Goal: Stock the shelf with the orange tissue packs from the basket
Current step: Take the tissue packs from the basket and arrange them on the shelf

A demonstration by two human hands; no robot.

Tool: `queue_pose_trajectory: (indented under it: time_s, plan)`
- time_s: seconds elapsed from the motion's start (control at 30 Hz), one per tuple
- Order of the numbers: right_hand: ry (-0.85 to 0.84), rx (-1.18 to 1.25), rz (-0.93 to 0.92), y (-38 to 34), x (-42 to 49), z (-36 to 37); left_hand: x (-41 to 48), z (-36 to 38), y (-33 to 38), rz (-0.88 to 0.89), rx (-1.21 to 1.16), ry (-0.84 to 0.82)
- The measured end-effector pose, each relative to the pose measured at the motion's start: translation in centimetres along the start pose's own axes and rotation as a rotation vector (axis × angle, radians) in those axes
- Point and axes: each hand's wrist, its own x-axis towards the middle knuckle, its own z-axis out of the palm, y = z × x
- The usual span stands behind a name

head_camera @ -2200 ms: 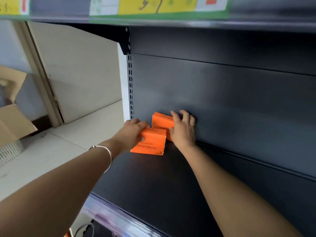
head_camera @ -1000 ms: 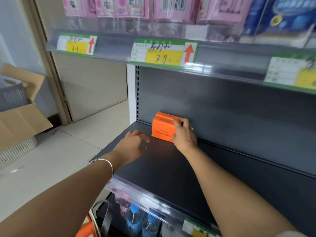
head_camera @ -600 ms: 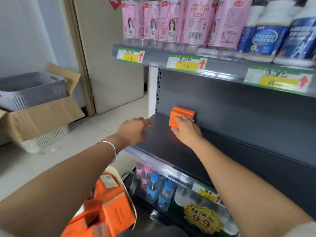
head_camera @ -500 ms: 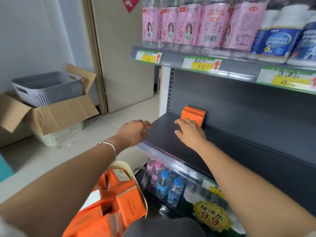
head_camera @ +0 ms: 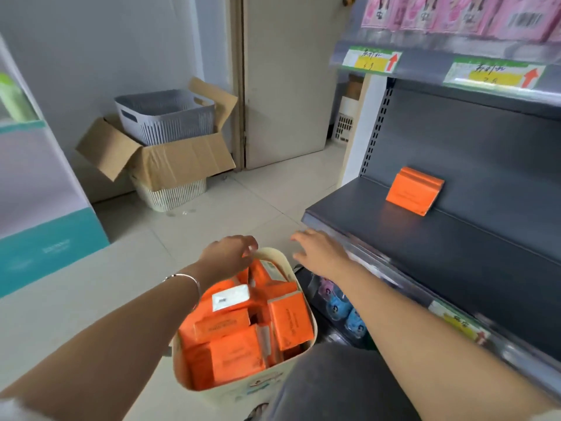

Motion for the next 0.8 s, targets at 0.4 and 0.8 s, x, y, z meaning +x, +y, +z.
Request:
queue_pose_trajectory:
  time_s: [0.4, 0.8]
  plan:
    - [-0.279, 0.041, -0.002, 0.4, 3.0, 7.3, 1.3, 8.5, -1.6, -0.082, 0.19, -0.281]
    - [-0.558, 0.03, 0.021, 3.0, 3.5, 12.6, 4.4, 10.2, -1.0, -0.129, 0.574, -0.42]
